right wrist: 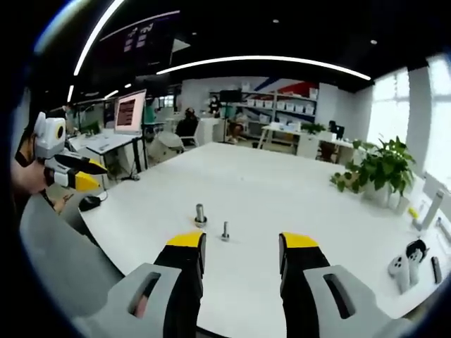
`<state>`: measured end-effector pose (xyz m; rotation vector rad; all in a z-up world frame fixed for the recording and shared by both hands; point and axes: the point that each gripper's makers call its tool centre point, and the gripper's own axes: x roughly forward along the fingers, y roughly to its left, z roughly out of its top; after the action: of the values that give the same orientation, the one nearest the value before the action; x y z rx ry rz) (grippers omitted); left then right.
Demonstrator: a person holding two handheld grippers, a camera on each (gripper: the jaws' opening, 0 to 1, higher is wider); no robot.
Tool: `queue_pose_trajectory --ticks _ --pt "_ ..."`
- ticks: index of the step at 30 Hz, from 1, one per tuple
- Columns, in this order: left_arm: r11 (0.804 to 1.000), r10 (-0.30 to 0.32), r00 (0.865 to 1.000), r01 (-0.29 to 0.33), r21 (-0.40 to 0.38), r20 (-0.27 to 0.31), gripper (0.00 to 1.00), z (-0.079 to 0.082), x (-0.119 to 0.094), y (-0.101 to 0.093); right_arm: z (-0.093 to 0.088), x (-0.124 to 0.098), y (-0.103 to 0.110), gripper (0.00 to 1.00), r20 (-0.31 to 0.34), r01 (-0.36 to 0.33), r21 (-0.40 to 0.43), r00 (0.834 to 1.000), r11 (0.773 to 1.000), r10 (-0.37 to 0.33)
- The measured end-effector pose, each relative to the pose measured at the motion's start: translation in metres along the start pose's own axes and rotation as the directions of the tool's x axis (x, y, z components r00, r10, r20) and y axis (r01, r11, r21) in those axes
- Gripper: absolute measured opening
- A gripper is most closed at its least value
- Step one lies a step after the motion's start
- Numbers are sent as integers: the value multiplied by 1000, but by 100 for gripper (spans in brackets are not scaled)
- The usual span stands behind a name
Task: Place the washer onto the threaded stud by aligning its center hole with the stud, sliding it down to the base, and recovering from edge contact or off-axis alignment until the washer reaches the visible bottom stop.
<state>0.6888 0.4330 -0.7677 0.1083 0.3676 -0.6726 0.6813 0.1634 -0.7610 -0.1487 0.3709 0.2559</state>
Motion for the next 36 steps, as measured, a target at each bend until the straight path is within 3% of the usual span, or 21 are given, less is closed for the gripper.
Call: queue_pose_trajectory --ticks 36 --pt "1000 25 999 -25 13 -21 37 -4 0 3 2 0 -3 43 21 -3 -13 1000 1000 3"
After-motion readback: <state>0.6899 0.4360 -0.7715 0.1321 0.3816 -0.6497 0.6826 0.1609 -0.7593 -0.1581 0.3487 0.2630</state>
